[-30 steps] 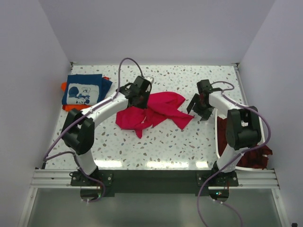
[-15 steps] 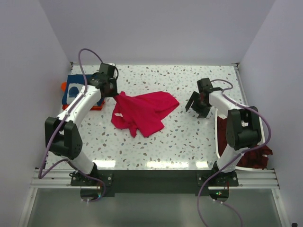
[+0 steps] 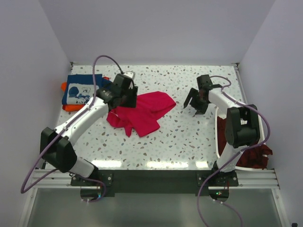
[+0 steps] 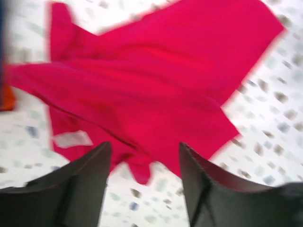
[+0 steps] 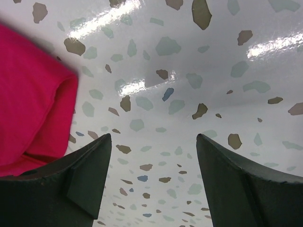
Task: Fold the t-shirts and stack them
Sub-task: Flatten the tshirt out
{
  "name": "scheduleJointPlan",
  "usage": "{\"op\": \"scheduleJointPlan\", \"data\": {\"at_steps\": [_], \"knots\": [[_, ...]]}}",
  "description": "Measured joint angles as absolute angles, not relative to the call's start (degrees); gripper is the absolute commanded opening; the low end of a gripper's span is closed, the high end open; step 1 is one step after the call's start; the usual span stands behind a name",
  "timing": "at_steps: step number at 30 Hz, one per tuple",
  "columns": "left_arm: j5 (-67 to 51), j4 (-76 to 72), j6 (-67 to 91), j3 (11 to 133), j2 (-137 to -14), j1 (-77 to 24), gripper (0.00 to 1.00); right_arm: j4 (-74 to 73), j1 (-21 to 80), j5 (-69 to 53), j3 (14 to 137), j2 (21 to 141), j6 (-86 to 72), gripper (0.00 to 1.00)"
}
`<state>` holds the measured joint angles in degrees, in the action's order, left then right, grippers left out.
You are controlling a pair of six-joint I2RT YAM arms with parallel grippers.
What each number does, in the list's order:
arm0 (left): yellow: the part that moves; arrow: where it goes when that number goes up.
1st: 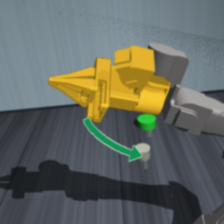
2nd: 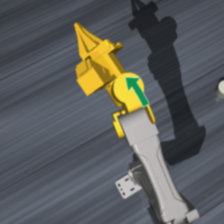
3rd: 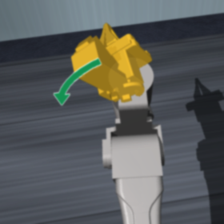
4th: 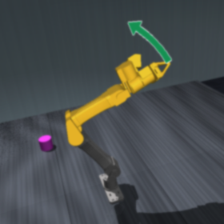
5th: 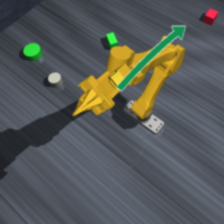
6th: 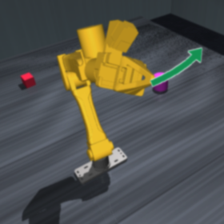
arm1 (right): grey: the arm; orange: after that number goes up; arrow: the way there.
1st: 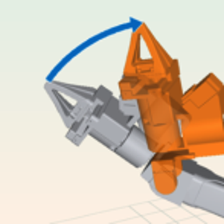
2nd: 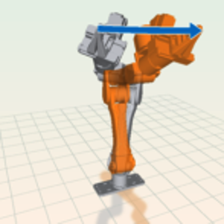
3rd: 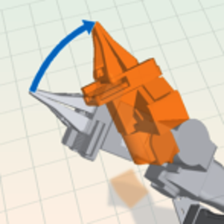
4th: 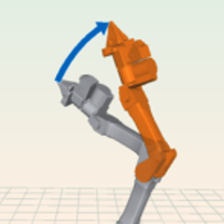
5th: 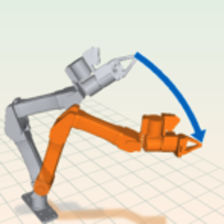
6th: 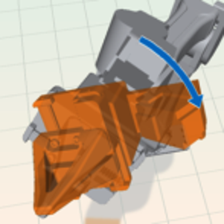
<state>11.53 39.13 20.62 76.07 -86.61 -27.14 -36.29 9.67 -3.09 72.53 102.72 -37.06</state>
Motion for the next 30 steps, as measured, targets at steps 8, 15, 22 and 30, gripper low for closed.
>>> {"op": "scheduleJointPlan", "data": {"at_steps": [8, 15, 22, 30], "knots": [[3.3, 36.4, 28.8, 61.4, -83.9, -38.2, 0.53, -36.5, 9.7, -4.4, 73.3, 102.9, -35.2, 0.75], [3.7, 35.1, 33.9, 57.3, -90.4, -41.4, 0.51, -36.7, 9.7, -5.9, 74.3, 104.5, -32.9, 0.75], [6.3, 32.1, 35.0, 58.7, -96.3, -41.9, 0.54, -36.8, 9.7, -7.5, 74.5, 104.6, -31.9, 0.75], [10.2, 32.8, 33.8, 63.4, -101.4, -42.2, 0.0, -36.4, 9.7, -8.5, 71.2, 103.5, -31.8, 0.75]]}}
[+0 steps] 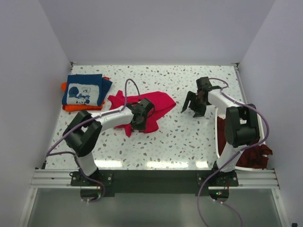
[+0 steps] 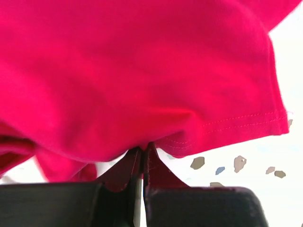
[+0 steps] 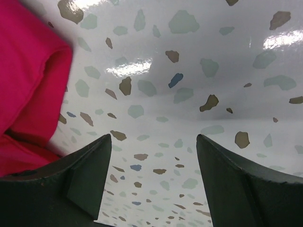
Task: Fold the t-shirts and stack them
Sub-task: Flatten the tshirt out
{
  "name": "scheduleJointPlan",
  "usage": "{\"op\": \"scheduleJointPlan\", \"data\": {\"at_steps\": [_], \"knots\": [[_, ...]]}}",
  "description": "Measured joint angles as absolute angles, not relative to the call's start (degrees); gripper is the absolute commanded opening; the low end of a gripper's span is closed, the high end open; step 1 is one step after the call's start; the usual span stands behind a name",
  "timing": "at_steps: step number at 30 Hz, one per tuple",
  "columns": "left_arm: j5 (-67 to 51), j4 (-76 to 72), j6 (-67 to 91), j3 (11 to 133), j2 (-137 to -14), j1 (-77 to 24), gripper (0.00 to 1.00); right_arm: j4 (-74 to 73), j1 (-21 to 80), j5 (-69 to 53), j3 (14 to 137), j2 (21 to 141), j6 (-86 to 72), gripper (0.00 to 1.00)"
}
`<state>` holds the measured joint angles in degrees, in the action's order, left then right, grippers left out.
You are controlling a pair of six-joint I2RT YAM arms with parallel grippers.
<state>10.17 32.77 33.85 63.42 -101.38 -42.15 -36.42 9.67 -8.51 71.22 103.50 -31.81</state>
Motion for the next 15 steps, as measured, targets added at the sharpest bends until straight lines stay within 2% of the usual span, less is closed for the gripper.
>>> {"op": "scheduleJointPlan", "data": {"at_steps": [6, 7, 8, 10, 11, 14, 15], "knots": [[14.8, 49.1, 30.9, 78.3, -102.7, -42.5, 0.0, -36.5, 9.7, -8.6, 70.0, 102.7, -31.4, 0.76], [15.4, 51.8, 30.3, 81.0, -102.9, -42.7, 0.04, -36.4, 9.7, -8.6, 70.0, 102.5, -31.2, 0.76], [15.6, 53.9, 30.1, 82.7, -103.0, -43.0, 0.22, -36.4, 9.7, -8.7, 70.0, 102.4, -31.2, 0.76], [15.7, 58.5, 28.6, 84.9, -103.0, -44.1, 0.42, -36.4, 9.7, -8.8, 70.0, 102.3, -31.0, 0.75], [15.2, 60.2, 28.5, 85.0, -103.0, -44.8, 0.6, -36.4, 9.7, -8.9, 70.0, 102.3, -31.0, 0.75], [11.8, 62.1, 28.0, 82.4, -103.1, -46.7, 0.76, -36.4, 9.7, -9.6, 70.0, 102.3, -31.0, 0.75], [10.7, 62.1, 28.0, 81.2, -103.0, -47.1, 0.78, -36.4, 9.7, -9.8, 70.0, 102.3, -31.0, 0.75]]}}
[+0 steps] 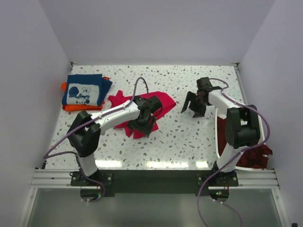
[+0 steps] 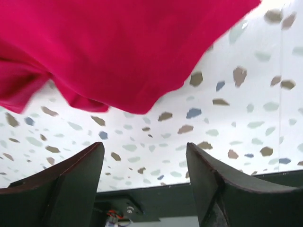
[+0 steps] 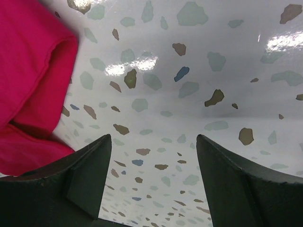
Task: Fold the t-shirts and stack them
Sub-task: Flatten the tshirt out
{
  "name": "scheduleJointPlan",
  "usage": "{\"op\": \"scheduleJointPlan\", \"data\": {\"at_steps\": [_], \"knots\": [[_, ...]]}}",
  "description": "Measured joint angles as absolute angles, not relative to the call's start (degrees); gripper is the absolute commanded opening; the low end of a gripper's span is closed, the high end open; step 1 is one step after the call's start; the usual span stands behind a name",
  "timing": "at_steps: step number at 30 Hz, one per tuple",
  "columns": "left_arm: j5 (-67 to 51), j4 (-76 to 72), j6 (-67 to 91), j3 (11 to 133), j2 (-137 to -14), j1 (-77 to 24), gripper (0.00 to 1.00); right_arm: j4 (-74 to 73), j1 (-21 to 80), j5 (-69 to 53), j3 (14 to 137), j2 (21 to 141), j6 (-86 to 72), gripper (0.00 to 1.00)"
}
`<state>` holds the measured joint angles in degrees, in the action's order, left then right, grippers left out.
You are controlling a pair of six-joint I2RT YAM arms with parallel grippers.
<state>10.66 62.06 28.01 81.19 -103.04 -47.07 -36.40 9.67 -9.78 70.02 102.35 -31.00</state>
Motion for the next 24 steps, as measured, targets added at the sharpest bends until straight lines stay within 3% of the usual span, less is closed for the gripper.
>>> {"op": "scheduleJointPlan", "data": {"at_steps": [4, 13, 24], "knots": [[7.7, 59.7, 30.2, 74.1, -101.9, -47.0, 0.76, -36.5, 9.7, -10.1, 70.0, 102.3, -30.6, 0.76], [7.7, 43.2, 39.4, 56.3, -89.4, -38.5, 0.51, -36.8, 9.7, -10.1, 70.0, 102.3, -28.8, 0.76], [2.1, 29.4, 40.1, 55.0, -91.8, -36.1, 0.31, -36.7, 9.7, -10.3, 69.6, 102.3, -28.4, 0.76]]}}
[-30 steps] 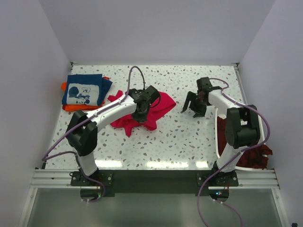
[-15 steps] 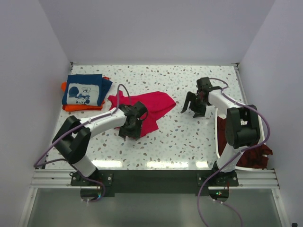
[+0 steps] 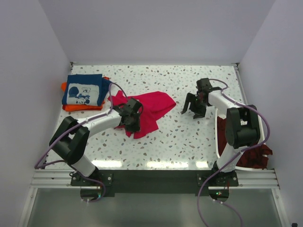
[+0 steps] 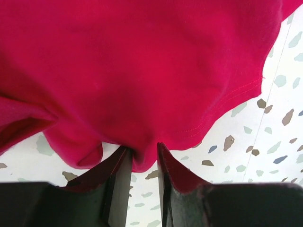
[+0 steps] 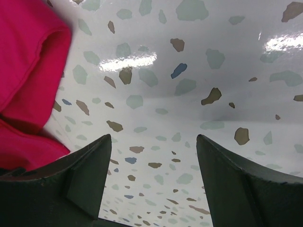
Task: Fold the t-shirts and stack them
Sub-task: Flatten the tshirt out
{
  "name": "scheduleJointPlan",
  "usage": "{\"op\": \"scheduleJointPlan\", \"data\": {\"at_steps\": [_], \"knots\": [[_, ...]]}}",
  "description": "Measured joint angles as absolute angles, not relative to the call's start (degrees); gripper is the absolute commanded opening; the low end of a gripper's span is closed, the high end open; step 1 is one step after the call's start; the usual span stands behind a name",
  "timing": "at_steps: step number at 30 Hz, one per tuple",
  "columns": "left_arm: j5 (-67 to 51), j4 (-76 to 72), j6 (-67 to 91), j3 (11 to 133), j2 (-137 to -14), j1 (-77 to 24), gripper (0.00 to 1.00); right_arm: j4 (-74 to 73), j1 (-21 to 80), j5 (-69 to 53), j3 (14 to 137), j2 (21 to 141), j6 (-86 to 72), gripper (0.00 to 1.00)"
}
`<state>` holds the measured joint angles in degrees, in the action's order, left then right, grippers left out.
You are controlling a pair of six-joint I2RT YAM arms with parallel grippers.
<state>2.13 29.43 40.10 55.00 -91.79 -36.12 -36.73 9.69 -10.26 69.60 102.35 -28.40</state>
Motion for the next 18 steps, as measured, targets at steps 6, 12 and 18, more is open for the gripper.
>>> {"op": "scheduleJointPlan", "data": {"at_steps": [6, 12, 18], "knots": [[1.5, 29.6, 41.5, 55.0, -92.2, -36.1, 0.31, -36.7, 9.7, -10.3, 68.2, 102.3, -28.4, 0.76], [2.8, 30.9, 43.0, 54.3, -92.1, -36.5, 0.35, -36.7, 9.7, -10.3, 67.9, 102.3, -28.4, 0.76], [3.3, 31.0, 44.3, 51.3, -91.0, -36.8, 0.37, -36.7, 9.7, -10.3, 67.9, 102.3, -28.4, 0.76]]}}
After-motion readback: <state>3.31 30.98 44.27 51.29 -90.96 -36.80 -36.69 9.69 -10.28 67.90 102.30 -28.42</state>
